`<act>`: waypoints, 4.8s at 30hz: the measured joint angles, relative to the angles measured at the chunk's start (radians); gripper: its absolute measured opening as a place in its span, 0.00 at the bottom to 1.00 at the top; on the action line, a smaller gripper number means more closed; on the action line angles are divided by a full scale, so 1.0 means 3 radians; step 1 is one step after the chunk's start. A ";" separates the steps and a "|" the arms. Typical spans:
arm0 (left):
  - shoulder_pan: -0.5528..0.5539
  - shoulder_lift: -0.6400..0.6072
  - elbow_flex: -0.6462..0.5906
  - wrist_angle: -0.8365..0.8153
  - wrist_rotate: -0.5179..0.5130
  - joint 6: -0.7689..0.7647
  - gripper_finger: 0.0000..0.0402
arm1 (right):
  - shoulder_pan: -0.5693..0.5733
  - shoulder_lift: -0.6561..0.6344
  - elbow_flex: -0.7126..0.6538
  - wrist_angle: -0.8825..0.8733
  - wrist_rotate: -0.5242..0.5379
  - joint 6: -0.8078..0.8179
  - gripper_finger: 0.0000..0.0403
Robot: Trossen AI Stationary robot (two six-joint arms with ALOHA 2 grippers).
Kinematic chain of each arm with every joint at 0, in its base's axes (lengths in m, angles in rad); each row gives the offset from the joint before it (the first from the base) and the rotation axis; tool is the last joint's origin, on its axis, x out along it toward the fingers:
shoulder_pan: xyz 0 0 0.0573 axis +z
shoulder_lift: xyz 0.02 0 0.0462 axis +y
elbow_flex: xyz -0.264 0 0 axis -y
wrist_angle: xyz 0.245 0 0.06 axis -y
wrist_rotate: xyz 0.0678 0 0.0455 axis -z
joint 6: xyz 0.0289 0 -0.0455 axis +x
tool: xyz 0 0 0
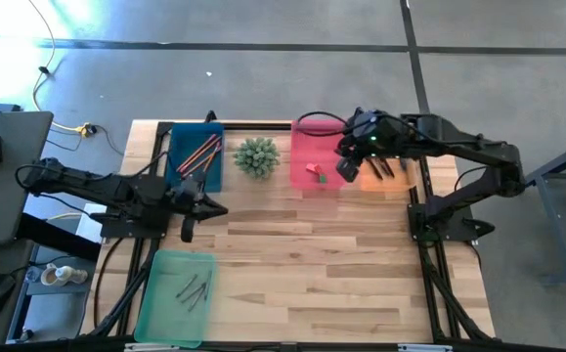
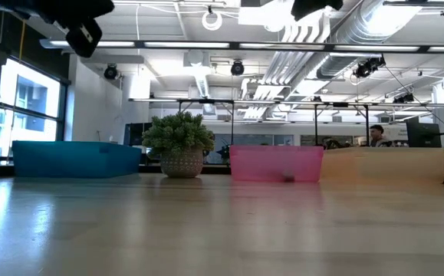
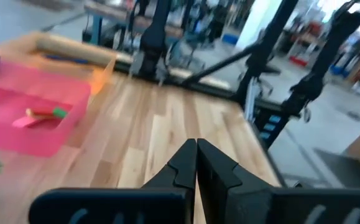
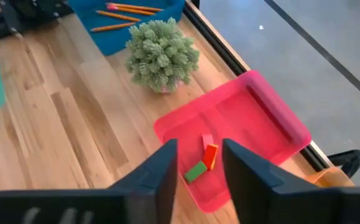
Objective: Sort crayons/erasers/pens/pencils in bins
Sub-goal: Return to Home Position
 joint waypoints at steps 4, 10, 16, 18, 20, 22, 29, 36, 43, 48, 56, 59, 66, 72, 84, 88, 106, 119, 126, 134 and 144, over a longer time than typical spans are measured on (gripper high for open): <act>-0.0067 -0.0331 -0.0281 0.0328 -0.0040 0.0001 0.00 | 0.0000 -0.0150 0.0000 0.0000 0.0001 0.0004 0.13; -0.0058 -0.0790 -0.0671 0.0669 -0.0108 0.0002 0.00 | 0.0033 -0.0272 0.0000 -0.0013 0.0004 0.0063 0.01; -0.0058 -0.1096 -0.0999 0.0794 -0.0120 0.0001 0.00 | 0.0289 -0.0351 -0.0285 0.0125 0.0192 0.0062 0.01; -0.0058 -0.1150 -0.1090 0.0857 -0.0121 0.0002 0.00 | 0.0326 -0.0461 -0.0524 0.0258 0.0188 0.0127 0.00; -0.0058 -0.1205 -0.1194 0.0929 -0.0122 0.0003 0.00 | 0.0342 -0.0614 -0.0758 0.0418 0.0136 0.0217 0.01; -0.0058 -0.1235 -0.1281 0.1034 -0.0122 0.0015 0.00 | 0.0343 -0.0781 -0.0973 0.0602 0.0093 0.0268 0.00; 0.0022 -0.1234 -0.1439 0.1120 -0.0159 0.0042 0.00 | 0.0345 -0.1536 -0.1604 0.1067 0.0086 0.0384 0.00; 0.0127 -0.1233 -0.1437 0.1114 -0.0143 0.0089 0.00 | 0.0343 -0.2439 -0.2340 0.1673 0.0127 0.0359 0.00; 0.0127 -0.1233 -0.1434 0.1065 -0.0146 -0.0022 0.00 | 0.0345 -0.3265 -0.3194 0.2405 -0.0124 0.0379 0.00; 0.0127 -0.1233 -0.1434 0.1060 -0.0145 0.0027 0.00 | 0.0345 -0.3680 -0.3644 0.2515 -0.0344 0.0454 0.00; 0.0127 -0.1233 -0.1434 0.1059 -0.0146 0.0027 0.00 | 0.0347 -0.4193 -0.4330 0.2900 -0.0720 0.0464 0.00; 0.0127 -0.1233 -0.1434 0.1059 -0.0146 0.0027 0.00 | 0.0347 -0.4365 -0.4547 0.2979 -0.0784 0.0466 0.00; 0.0127 -0.1233 -0.1433 0.1058 -0.0147 0.0028 0.00 | 0.0347 -0.4441 -0.4924 0.3163 -0.0925 0.0499 0.00; 0.0127 -0.1233 -0.1433 0.1052 -0.0145 0.0028 0.00 | 0.0348 -0.4460 -0.5102 0.3237 -0.1101 0.0496 0.00; 0.0127 -0.1233 -0.1433 0.1053 -0.0142 0.0028 0.00 | 0.0348 -0.4456 -0.5141 0.3083 -0.1220 0.0451 0.00; 0.0127 -0.1233 -0.1433 0.1053 -0.0141 0.0028 0.00 | 0.0348 -0.4430 -0.5129 0.2971 -0.1196 0.0703 0.00; 0.0127 -0.1232 -0.1433 0.1052 -0.0138 0.0028 0.00 | 0.0348 -0.4421 -0.5127 0.2959 -0.1193 0.0751 0.00; 0.0127 -0.1233 -0.1433 0.1053 -0.0137 0.0028 0.00 | 0.0348 -0.4421 -0.5127 0.2956 -0.1193 0.0752 0.00; 0.0127 -0.1232 -0.1433 0.1053 -0.0137 0.0028 0.00 | 0.0348 -0.4420 -0.5126 0.2956 -0.1193 0.0752 0.00; 0.0126 -0.1232 -0.1432 0.1053 -0.0137 0.0028 0.00 | 0.0348 -0.4421 -0.5126 0.2956 -0.1193 0.0751 0.00; 0.0126 -0.1232 -0.1431 0.1053 -0.0137 0.0028 0.00 | 0.0348 -0.4419 -0.5126 0.2956 -0.1193 0.0752 0.00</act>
